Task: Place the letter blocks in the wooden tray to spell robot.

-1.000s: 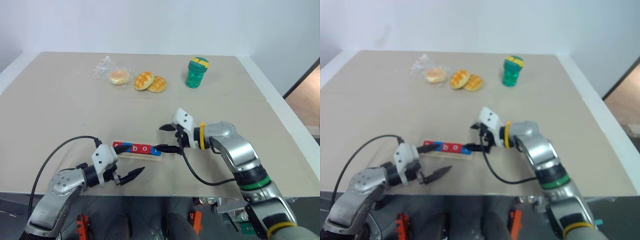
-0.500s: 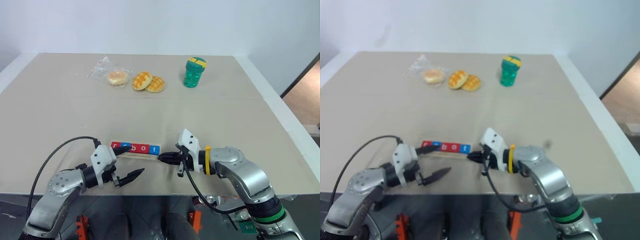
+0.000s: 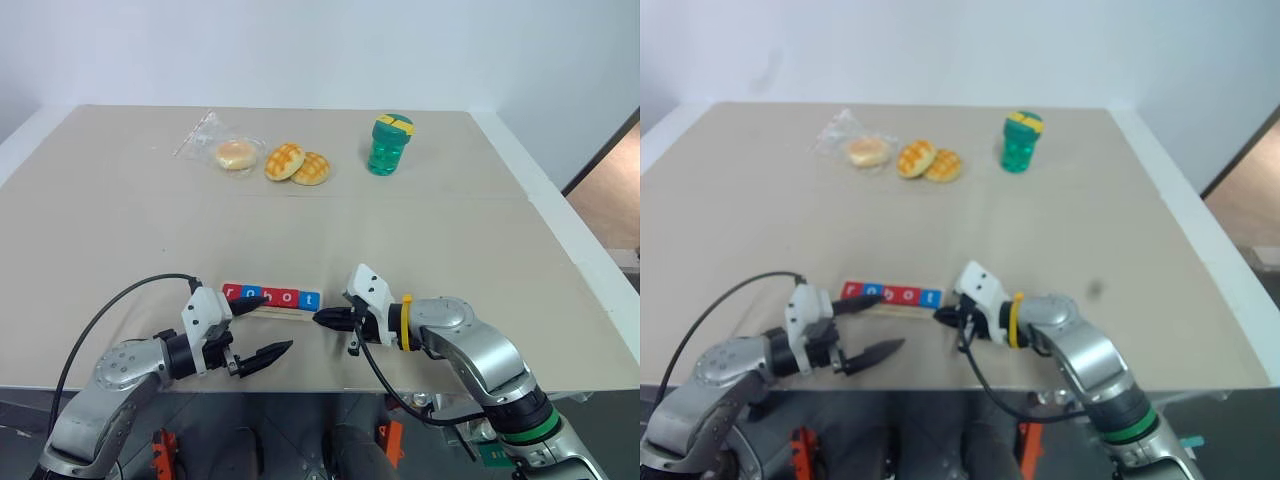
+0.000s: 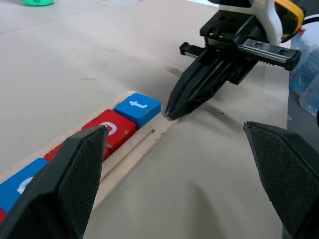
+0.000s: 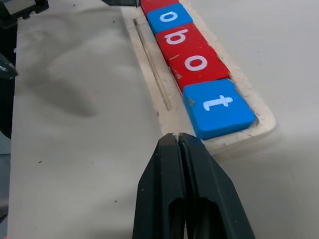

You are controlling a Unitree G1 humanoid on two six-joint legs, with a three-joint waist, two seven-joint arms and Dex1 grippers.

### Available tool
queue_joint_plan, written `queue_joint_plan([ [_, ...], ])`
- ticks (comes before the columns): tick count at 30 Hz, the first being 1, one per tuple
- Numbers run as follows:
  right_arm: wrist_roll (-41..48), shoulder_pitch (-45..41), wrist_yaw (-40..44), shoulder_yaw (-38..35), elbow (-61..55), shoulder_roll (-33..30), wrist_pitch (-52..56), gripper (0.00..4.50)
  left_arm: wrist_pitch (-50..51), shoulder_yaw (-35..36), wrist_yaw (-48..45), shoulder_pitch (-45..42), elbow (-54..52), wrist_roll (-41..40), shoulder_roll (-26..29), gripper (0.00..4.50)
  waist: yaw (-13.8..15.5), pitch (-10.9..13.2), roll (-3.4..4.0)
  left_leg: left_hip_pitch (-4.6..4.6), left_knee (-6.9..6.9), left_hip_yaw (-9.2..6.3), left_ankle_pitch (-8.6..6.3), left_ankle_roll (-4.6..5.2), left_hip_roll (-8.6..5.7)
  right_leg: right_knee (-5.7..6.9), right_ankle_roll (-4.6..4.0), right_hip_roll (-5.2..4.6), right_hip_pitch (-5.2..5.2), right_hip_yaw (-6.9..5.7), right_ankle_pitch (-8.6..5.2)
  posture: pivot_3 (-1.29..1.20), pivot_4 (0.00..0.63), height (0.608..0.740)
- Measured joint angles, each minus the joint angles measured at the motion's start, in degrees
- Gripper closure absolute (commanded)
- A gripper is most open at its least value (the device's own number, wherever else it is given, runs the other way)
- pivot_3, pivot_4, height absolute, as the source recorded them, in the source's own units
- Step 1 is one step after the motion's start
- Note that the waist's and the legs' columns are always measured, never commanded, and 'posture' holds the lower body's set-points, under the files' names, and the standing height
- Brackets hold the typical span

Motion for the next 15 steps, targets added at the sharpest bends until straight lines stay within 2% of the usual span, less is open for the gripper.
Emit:
queue_joint_plan([
  [15,-0.9,-1.8,0.2,1.3,2.5,0.0,-2.6,4.46,0.1,-0.5,0.0,0.2,-0.5,0.4,0.3,0.0,0.0,0.0,0.0,0.0,0.0,0.01,0.0,0.0,0.0,0.0,-0.01,0.0,0.0,0.01,0.0,0.0,0.15,0.74],
])
